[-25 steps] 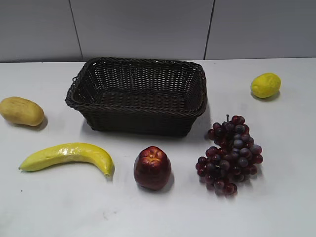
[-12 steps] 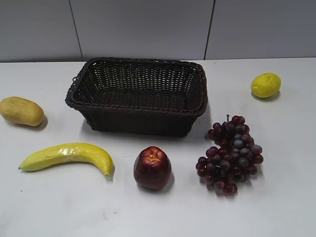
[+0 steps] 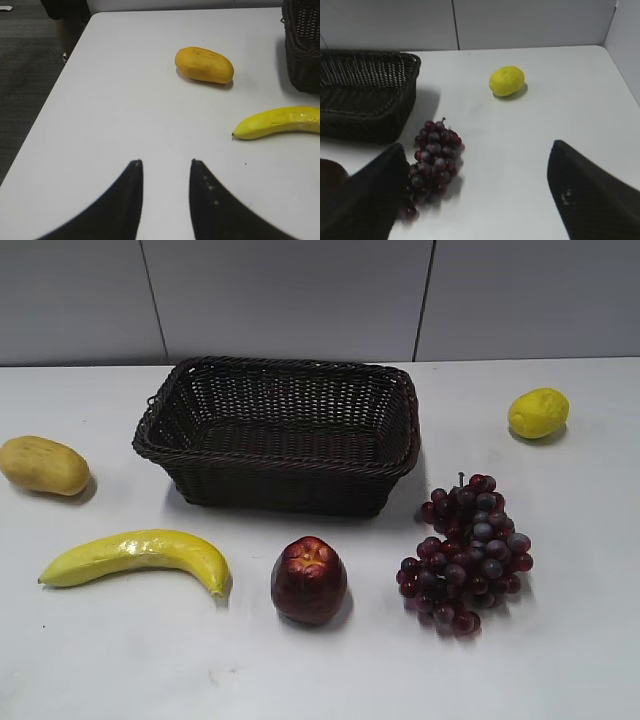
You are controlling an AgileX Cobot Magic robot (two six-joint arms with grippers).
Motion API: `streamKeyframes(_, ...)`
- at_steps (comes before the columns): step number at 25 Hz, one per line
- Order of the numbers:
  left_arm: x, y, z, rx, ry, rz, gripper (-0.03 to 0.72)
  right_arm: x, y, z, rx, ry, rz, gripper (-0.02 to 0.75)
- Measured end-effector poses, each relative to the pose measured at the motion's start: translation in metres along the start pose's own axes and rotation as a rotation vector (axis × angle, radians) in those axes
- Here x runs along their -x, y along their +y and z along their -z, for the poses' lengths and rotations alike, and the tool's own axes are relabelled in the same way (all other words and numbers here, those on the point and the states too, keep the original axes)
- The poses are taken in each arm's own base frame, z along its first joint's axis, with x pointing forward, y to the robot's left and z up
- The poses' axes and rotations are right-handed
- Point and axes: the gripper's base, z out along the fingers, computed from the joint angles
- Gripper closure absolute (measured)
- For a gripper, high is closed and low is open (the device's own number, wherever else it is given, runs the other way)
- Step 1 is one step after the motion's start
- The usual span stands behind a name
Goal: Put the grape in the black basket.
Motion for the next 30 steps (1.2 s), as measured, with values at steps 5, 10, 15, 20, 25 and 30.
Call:
streamKeyframes(5,0.0,0.0,0.0,0.0,0.0,0.0,0.452,0.007,-0.001,-0.05,0.034,0.162,-0.041,0.071)
streamKeyframes(10,0.0,0.0,0.0,0.0,0.0,0.0,0.452,0.011,0.0,-0.103,0.09,0.347,-0.102,0.079)
streamKeyframes(15,0.0,0.0,0.0,0.0,0.0,0.0,0.452,0.0,-0.001,-0.157,0.123,0.547,-0.186,0.092)
streamKeyframes(20,0.0,0.0,0.0,0.0,0.0,0.0,0.452,-0.017,-0.005,-0.208,0.129,0.717,-0.209,0.101)
streamKeyframes(25,0.0,0.0,0.0,0.0,0.0,0.0,0.452,-0.04,0.004,-0.255,0.145,0.825,-0.178,0.1)
streamKeyframes(30,0.0,0.0,0.0,0.0,0.0,0.0,0.452,-0.067,0.012,-0.295,0.149,0.916,-0.16,0.101)
